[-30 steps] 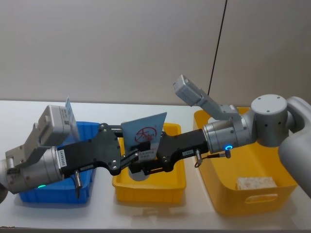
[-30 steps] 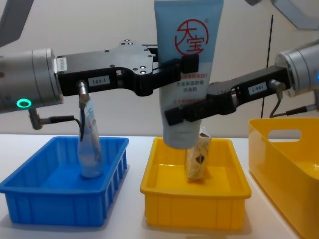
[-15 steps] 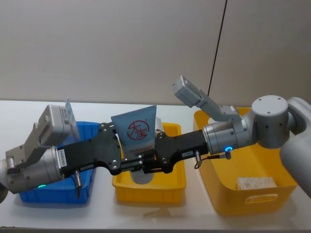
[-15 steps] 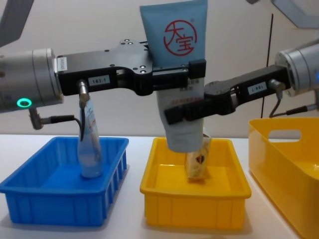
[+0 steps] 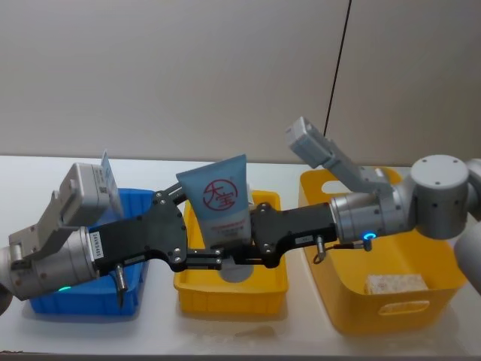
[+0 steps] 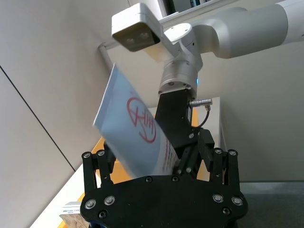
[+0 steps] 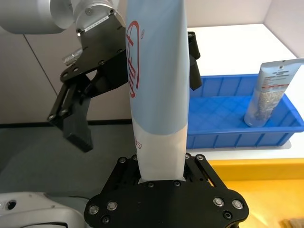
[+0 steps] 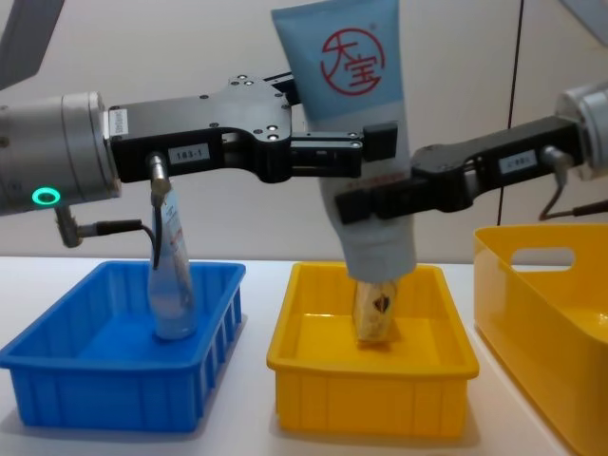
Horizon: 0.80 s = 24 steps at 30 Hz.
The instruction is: Bimanual collaborative sorting of washing and personal care products
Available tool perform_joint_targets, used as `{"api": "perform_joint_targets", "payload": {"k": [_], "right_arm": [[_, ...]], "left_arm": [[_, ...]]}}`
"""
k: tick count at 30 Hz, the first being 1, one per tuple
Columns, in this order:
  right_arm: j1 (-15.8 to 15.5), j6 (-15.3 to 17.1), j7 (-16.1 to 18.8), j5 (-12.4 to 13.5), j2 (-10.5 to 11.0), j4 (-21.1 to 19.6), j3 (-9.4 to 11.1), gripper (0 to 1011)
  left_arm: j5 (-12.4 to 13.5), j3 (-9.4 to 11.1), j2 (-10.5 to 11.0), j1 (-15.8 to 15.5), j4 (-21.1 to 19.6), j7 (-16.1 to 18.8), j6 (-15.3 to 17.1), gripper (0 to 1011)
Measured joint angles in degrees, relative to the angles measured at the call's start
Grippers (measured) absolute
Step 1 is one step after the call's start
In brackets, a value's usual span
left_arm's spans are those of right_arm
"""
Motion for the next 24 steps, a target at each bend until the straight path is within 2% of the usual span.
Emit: {"api": "perform_joint_targets", "payload": {"k": [16,24], "right_arm": [[-6.5,-1.2,-4.9,3.3,5.5,-8.8,4.8,284],[-11.3,-1.8,-11.0,4.6,8.1,-13.3,8.3,268]], "left_arm": [[0.0,0.0,0.0,0.0,0.0,0.0,0.0,1002],[0.0,0.0,0.0,0.0,0.0,0.0,0.0,1001]]}}
